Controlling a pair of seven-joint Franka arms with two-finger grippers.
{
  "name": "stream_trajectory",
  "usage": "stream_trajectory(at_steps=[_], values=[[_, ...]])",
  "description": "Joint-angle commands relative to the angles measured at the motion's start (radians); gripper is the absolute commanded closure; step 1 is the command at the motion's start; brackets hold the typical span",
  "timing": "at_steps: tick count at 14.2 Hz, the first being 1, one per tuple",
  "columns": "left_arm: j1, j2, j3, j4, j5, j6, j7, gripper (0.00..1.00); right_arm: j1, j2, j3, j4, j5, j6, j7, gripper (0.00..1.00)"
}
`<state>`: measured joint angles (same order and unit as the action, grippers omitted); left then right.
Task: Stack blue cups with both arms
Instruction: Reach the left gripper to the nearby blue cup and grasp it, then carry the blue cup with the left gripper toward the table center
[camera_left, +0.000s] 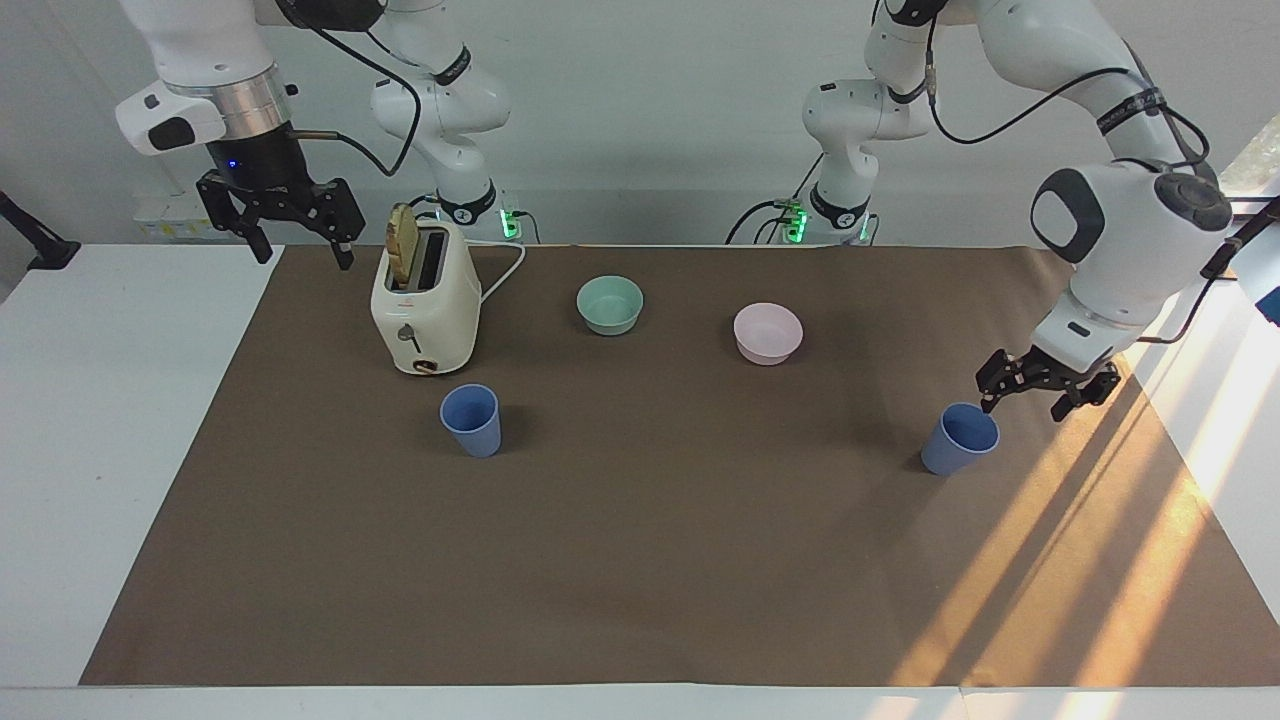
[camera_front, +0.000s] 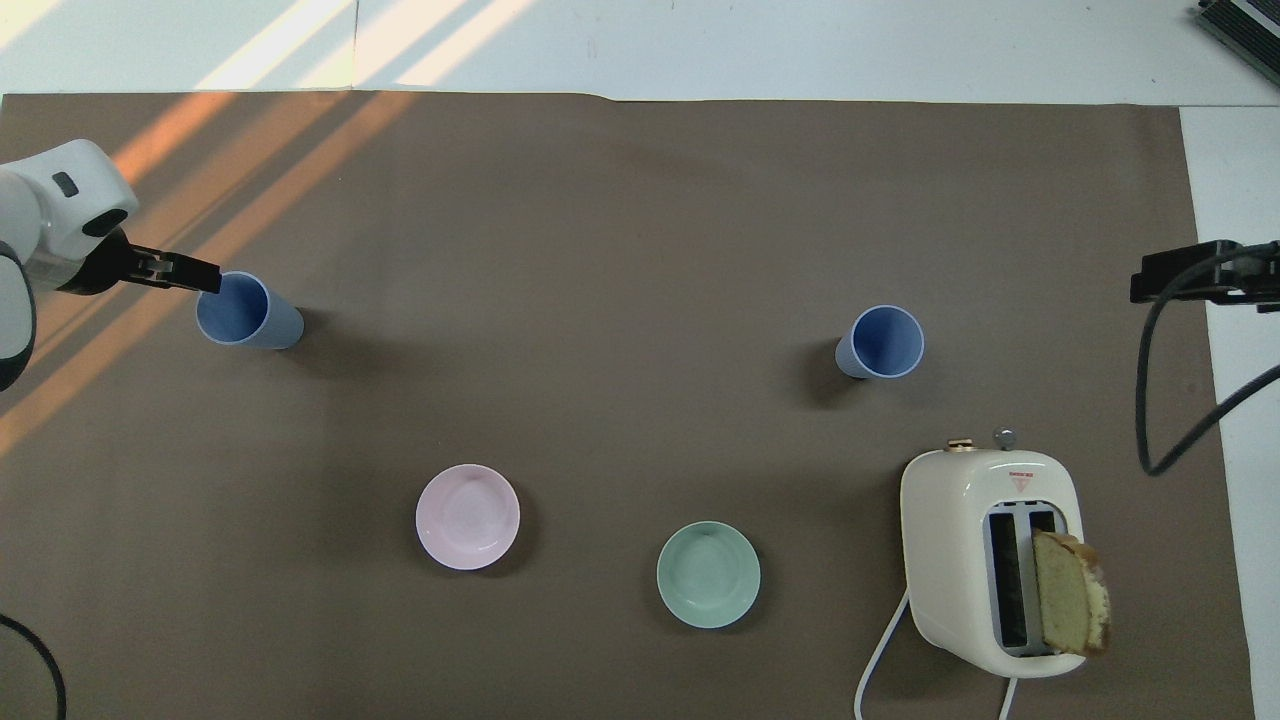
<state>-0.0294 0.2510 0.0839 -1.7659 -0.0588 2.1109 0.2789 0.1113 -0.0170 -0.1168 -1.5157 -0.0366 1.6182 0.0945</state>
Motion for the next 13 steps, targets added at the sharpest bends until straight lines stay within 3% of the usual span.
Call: stream_trajectory(at_steps=[1, 3, 8, 13], values=[[0.022, 0.008, -0.006, -0.038, -0.053, 0.064, 0.017, 0.05, -0.004, -0.008, 0.002, -0.001, -0.019, -0.011, -0.018, 0.00], [0.020, 0.024, -0.006, -0.064, -0.067, 0.080, 0.016, 0.16, -0.004, -0.008, 0.000, -0.001, -0.019, -0.011, -0.016, 0.00], [0.010, 0.019, -0.006, -0.084, -0.072, 0.046, 0.003, 0.97, -0.004, -0.008, 0.000, -0.001, -0.019, -0.011, -0.016, 0.00], [-0.026, -0.031, -0.018, -0.063, -0.070, -0.002, -0.029, 1.00, -0.004, -0.005, 0.002, 0.003, -0.017, 0.003, -0.016, 0.00]])
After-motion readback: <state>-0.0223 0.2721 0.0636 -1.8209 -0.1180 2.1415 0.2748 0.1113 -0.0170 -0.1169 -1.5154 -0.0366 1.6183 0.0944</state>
